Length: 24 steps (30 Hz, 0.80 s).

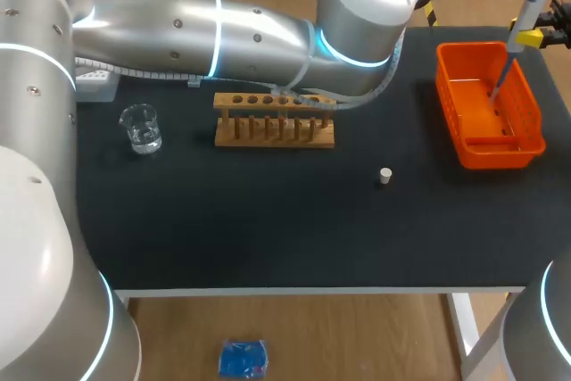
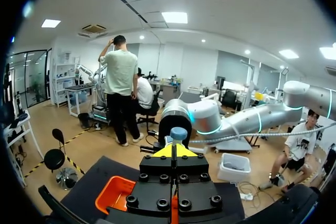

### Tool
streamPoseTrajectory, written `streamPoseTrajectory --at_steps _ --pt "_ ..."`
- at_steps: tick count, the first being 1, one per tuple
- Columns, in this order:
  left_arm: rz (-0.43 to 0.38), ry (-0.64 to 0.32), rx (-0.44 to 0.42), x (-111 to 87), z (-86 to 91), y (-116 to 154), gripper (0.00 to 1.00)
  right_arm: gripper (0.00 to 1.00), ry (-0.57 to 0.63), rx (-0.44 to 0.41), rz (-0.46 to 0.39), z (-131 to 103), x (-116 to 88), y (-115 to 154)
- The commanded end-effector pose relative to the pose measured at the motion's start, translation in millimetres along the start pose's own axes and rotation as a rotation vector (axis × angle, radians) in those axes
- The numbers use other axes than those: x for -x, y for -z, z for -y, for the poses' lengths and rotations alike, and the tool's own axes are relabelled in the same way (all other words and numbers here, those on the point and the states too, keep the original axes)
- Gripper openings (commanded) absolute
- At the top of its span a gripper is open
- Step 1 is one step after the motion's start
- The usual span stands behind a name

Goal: Invert the test tube, pick up the pipette, mount the tip to pipette, aspirate from beaker and dispense into the tube, eject the tip, return the pipette, and cap with the stopper.

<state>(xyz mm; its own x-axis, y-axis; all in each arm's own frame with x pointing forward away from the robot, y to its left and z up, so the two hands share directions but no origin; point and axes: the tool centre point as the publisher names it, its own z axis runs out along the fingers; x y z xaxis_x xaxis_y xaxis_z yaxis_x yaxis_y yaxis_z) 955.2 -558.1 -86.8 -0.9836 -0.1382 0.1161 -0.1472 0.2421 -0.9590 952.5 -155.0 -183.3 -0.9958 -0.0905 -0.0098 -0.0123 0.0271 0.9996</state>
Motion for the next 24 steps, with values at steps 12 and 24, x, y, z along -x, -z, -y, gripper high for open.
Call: streamPoseTrajectory --at_steps 12,24 --pt "-0.007 0.000 -0.120 2.0 -11.4 -7.7 0.00 0.00 0.000 0.001 -0.008 -0.5 2.7 2.2" --pt "0.000 0.006 -0.109 0.5 -19.8 -9.9 0.00 0.00 0.000 0.001 -0.008 -0.5 2.7 2.2"
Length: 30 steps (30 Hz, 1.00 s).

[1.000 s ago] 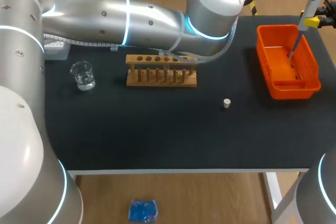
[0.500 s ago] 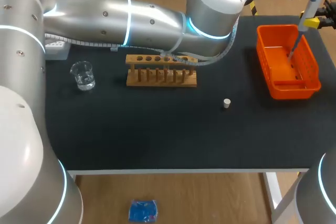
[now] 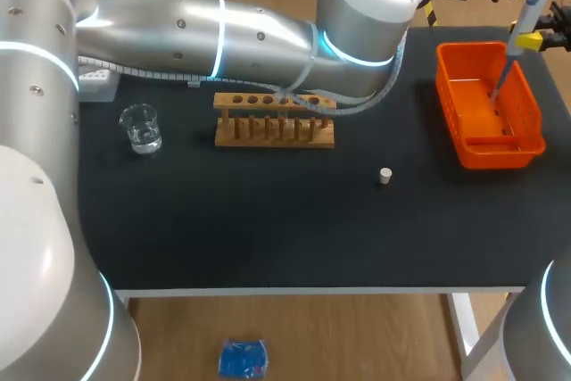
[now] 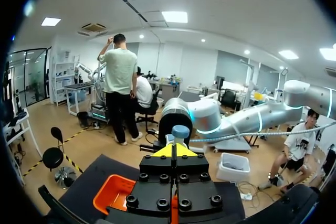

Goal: Invert the test tube, pick up the pipette, mount the tip to pipette, aspirate from beaker and dispense into the tube, eject the tip, return the pipette, and cap with the stopper.

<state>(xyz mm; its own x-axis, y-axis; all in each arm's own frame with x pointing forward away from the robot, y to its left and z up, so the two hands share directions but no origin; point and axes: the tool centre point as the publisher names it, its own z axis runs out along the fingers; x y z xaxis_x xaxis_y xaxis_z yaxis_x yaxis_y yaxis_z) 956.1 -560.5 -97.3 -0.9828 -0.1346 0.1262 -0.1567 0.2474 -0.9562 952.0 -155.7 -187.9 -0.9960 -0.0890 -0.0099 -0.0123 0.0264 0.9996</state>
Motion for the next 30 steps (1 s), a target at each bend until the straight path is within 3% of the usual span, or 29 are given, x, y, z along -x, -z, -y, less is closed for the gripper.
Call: streamPoseTrajectory --at_steps 1,23,30 --pt "0.006 -0.004 -0.116 -1.4 -11.3 -5.0 0.00 0.00 0.000 0.000 -0.010 -5.0 3.2 1.6" --pt "0.011 0.001 -0.114 -1.4 -25.9 -8.9 0.00 0.00 0.000 0.000 -0.010 -5.0 3.2 1.6" --pt "0.023 -0.010 -0.119 -0.7 -14.2 -1.7 0.00 0.00 0.000 0.000 -0.010 -5.0 3.2 1.6"
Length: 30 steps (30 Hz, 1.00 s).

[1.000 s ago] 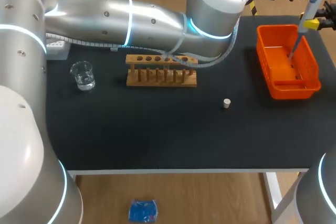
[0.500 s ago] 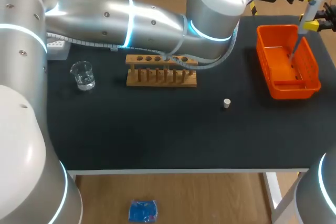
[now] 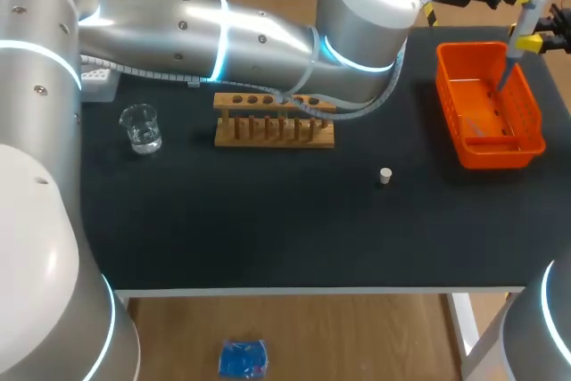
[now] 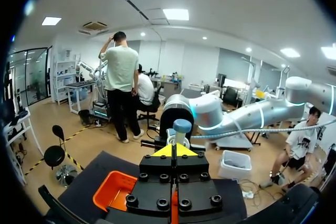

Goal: Invert the test tube, pick up the pipette, mount the tip to pipette, aspirate from beaker and dispense into the tube, eject the tip, return the pipette, and cap with the stopper.

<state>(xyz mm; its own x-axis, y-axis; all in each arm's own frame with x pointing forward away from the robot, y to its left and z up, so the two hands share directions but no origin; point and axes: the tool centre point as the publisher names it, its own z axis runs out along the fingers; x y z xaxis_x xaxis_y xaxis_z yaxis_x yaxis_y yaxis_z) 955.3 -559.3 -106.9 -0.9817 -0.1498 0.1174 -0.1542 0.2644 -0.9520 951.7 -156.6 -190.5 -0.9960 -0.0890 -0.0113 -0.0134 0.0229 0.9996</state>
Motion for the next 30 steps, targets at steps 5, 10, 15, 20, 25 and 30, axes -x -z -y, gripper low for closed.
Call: streamPoseTrajectory --at_steps 5,10,15,20,25,30 --pt "0.013 -0.020 -0.124 0.3 9.8 8.6 0.00 0.00 -0.001 -0.003 -0.010 -7.6 3.6 0.8" --pt "0.009 -0.041 -0.095 2.2 24.8 19.0 0.34 0.00 -0.001 -0.003 -0.010 -7.6 3.6 0.8" --pt "0.017 -0.064 -0.064 2.7 38.2 33.6 1.00 0.00 -0.001 -0.003 -0.010 -7.6 3.6 0.8" --pt "-0.027 -0.112 -0.029 -1.3 44.0 55.5 1.00 0.00 -0.001 -0.003 -0.010 -7.6 3.6 0.8" --pt "-0.074 -0.152 0.007 -15.4 40.7 83.4 1.00 0.00 -0.001 -0.003 -0.010 -7.6 3.6 0.8" --pt "-0.078 -0.175 0.028 -34.4 27.6 113.6 1.00 0.00 -0.001 -0.003 -0.010 -7.6 3.6 0.8"
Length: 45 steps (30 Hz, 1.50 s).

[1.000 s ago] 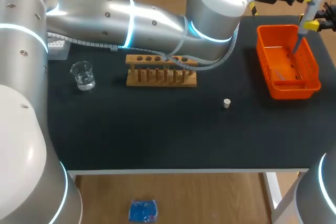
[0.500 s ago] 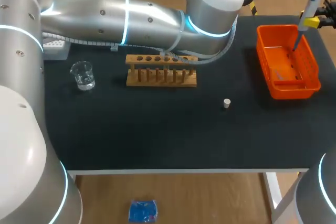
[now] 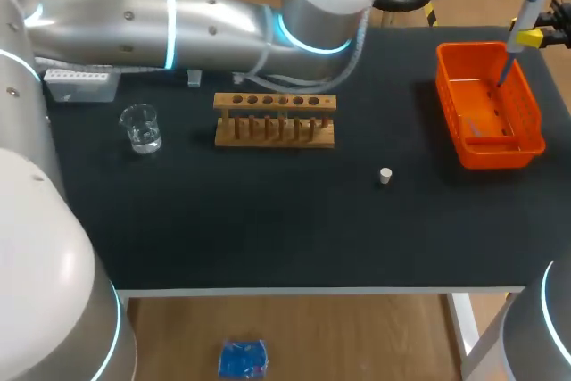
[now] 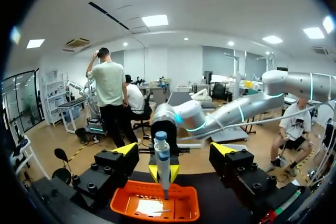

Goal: Invert the test tube, pick up the pipette, mount the tip to pipette, aspirate from beaker and dispense into the tube, eject the tip, return the pipette, and cap with the stopper.

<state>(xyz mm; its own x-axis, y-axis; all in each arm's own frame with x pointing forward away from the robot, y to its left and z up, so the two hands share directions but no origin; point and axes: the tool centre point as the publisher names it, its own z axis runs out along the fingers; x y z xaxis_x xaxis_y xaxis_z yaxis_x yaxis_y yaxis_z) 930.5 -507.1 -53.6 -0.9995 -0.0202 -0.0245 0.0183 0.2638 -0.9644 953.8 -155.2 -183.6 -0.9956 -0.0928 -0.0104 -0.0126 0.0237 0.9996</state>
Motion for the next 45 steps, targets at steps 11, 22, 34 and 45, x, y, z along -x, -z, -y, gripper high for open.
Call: streamPoseTrajectory --at_steps 11,22,34,45 --pt "0.052 0.018 0.042 -73.1 -41.8 85.9 1.00 0.00 0.000 -0.003 -0.006 -0.8 1.3 1.8" --pt "0.112 0.025 -0.065 -127.5 -95.2 115.2 1.00 0.00 0.000 -0.003 -0.006 -0.8 1.3 1.8" --pt "0.113 0.033 -0.205 -138.4 -139.2 149.5 1.00 0.00 0.000 -0.003 -0.006 -0.8 1.3 1.8" --pt "0.128 0.028 -0.301 -131.4 -164.9 177.1 1.00 0.00 0.000 -0.003 -0.006 -0.8 1.3 1.8"
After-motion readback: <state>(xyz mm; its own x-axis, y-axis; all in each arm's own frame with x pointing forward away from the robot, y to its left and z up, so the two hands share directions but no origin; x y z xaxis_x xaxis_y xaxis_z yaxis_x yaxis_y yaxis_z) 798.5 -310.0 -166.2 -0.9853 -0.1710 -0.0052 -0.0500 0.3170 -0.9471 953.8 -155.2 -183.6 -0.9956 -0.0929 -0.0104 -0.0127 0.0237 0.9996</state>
